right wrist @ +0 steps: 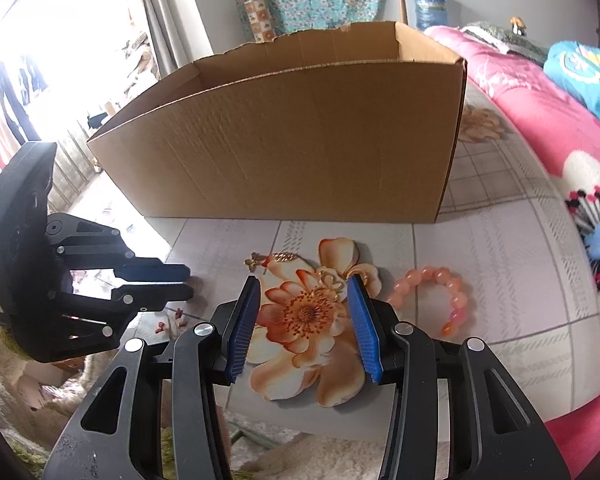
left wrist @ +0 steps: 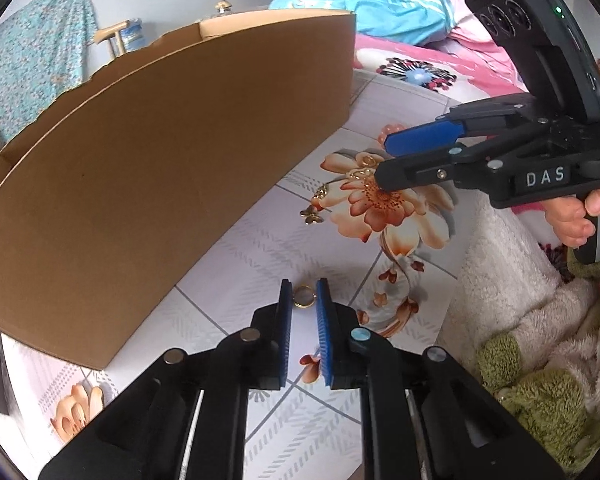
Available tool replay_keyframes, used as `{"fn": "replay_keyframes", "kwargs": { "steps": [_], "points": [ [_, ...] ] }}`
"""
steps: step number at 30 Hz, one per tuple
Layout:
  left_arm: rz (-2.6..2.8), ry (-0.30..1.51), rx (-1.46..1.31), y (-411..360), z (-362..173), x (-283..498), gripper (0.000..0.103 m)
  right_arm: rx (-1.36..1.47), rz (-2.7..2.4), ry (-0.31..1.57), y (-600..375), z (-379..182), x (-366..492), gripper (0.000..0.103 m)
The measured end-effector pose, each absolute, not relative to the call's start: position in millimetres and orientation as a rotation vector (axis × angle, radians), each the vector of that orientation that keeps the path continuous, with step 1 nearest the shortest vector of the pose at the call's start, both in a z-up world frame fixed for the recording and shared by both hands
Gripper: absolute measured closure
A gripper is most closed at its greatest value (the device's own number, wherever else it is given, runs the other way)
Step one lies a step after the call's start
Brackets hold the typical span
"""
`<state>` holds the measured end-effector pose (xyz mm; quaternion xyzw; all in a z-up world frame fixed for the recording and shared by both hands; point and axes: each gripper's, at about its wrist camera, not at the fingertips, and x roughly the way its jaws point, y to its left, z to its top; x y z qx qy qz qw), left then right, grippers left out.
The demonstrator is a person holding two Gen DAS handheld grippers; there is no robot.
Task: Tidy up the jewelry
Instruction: 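Grasp a small gold ring with the left gripper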
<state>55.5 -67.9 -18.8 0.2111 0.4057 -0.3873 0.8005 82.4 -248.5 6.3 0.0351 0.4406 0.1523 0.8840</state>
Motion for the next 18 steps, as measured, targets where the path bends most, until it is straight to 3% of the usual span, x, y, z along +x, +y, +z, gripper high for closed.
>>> {"fn": "replay_keyframes", "kwargs": {
  "steps": [8,18],
  "points": [
    [-0.719,0.863,0.326,-62,-20,51,0.092,-0.041,0.276,0.927,-247,5,88,0.079],
    [-0.712,0.866,0.283,-57,-20,51,0.091,-0.173,0.269,0.975,-250,-6,96,0.086]
  ]
}}
